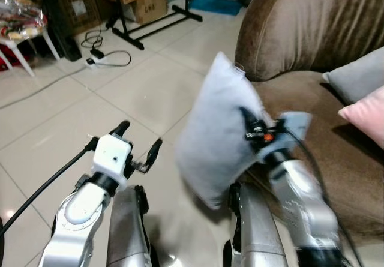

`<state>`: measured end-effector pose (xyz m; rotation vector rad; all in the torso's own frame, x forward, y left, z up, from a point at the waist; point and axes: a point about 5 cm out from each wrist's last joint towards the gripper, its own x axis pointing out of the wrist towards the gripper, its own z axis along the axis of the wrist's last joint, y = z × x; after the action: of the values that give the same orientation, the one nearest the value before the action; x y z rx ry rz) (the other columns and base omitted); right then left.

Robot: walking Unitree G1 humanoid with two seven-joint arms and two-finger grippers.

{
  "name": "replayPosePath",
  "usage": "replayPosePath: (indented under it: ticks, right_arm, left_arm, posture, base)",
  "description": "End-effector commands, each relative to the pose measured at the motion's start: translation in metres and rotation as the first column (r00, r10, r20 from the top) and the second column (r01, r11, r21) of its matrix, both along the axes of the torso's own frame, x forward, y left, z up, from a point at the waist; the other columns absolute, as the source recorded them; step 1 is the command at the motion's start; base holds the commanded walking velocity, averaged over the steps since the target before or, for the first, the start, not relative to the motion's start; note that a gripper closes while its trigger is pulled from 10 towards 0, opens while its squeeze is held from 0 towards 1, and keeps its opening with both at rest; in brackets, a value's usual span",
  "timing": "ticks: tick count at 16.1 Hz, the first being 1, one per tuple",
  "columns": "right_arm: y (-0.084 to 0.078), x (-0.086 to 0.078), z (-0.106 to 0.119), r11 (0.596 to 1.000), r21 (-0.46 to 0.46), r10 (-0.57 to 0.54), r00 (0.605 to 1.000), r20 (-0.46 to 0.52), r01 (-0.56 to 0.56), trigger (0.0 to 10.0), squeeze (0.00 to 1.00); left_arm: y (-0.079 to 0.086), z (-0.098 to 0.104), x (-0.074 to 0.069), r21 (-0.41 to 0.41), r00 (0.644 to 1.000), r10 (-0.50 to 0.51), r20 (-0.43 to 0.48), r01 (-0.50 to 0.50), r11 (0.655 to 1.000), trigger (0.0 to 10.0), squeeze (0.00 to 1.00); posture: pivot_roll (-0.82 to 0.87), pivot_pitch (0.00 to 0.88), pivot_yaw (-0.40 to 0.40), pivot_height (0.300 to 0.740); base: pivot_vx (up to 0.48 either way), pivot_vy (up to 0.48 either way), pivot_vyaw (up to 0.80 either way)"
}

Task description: Move the pillow to the sofa from floor

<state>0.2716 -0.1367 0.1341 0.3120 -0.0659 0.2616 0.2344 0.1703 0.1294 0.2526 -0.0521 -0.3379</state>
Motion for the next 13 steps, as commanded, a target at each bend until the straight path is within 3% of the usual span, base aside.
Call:
replayPosePath:
  ticks: [1, 4, 6, 13]
  right_arm:
    - [-0.003, -0.004, 0.003, 0.999, 0.014, -0.044, 0.999, -0.016, 0.044, 10.0, 0.00]
    - [-0.014, -0.007, 0.003, 0.990, 0.020, -0.138, 0.987, -0.082, 0.140, 10.0, 0.00]
    - [-0.012, -0.005, 0.015, 0.991, 0.036, -0.125, 0.990, -0.066, 0.127, 10.0, 0.00]
    - [-0.008, 0.000, 0.012, 0.992, 0.035, -0.118, 0.987, -0.107, 0.123, 10.0, 0.00]
  left_arm:
    - [0.002, -0.001, 0.002, 0.019, 1.000, 0.025, 0.009, -0.026, 0.999, 10.0, 0.00]
    - [0.004, 0.001, 0.009, 0.072, 0.997, 0.064, 0.046, -0.067, 0.995, 10.0, 0.00]
    - [0.004, 0.005, 0.013, 0.073, 0.996, 0.062, 0.065, -0.067, 0.995, 10.0, 0.00]
    - [0.005, 0.005, 0.021, 0.083, 0.992, 0.095, 0.077, -0.102, 0.991, 10.0, 0.00]
  posture:
    - [-0.08, 0.000, 0.030, 0.471]
    - [-0.09, 0.000, 0.039, 0.491]
    - [-0.09, 0.000, 0.039, 0.516]
    - [-0.08, 0.000, 0.032, 0.581]
  base:
    - [0.000, 0.000, 0.00]
    - [0.000, 0.000, 0.00]
    - [0.000, 0.000, 0.00]
    - [0.000, 0.000, 0.00]
